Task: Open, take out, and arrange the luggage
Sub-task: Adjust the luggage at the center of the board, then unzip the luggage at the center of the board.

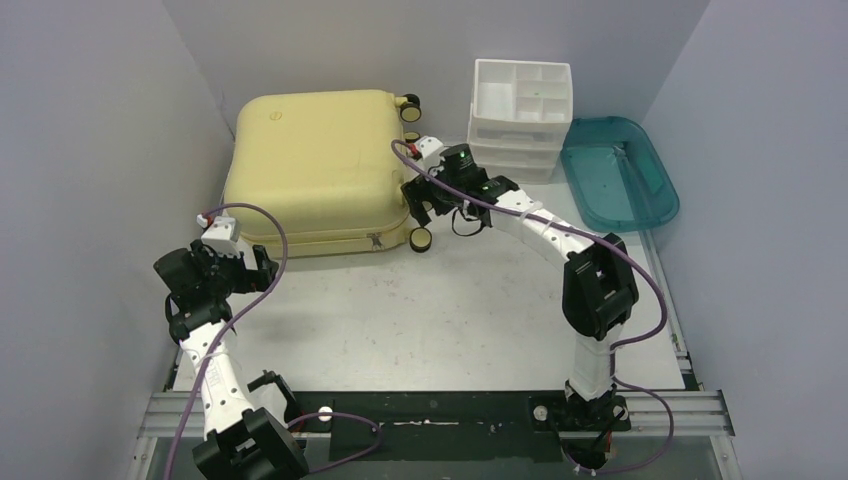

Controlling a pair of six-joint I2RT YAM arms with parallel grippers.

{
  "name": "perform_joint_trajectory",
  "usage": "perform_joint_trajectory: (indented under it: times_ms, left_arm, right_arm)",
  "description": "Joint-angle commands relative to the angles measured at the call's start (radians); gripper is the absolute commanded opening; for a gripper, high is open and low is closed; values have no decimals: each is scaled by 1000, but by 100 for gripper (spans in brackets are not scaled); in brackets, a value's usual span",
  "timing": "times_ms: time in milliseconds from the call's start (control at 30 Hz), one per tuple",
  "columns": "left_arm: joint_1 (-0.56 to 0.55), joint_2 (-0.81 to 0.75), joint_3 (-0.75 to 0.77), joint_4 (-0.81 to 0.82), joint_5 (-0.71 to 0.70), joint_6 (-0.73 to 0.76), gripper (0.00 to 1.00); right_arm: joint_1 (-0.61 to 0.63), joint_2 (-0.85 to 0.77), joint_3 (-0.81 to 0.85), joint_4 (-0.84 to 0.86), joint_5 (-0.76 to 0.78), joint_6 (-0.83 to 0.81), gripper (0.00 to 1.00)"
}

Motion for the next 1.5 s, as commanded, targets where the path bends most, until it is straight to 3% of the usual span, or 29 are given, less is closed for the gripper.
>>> perform_joint_trajectory:
  times_ms: [0,133,333,433,600,833,1167,1467]
  left_arm:
    - [14,-3,5,3,35,19,97]
    - [31,-23,-2,4,53,22,97]
    - [40,-19,-6,16,62,20,97]
    - [41,-14,-2,6,63,26,97]
    - [48,-27,-8,9,68,28,97]
    - [51,-25,-9,9,73,31,97]
    - [56,-25,-10,10,75,33,97]
    - [57,-18,-9,10,73,34,97]
  right_arm:
    - [1,-66,66,90,38,11,100]
    - [14,-201,-159,230,50,-41,99]
    - [161,-445,-705,732,150,-246,94]
    - [200,-476,-826,911,115,-252,86]
    - [292,-342,-797,926,193,-293,83]
    - [431,-126,-720,1123,568,-430,81]
    - [448,-4,-661,1253,610,-489,68]
    - [446,104,-528,1216,636,-494,65]
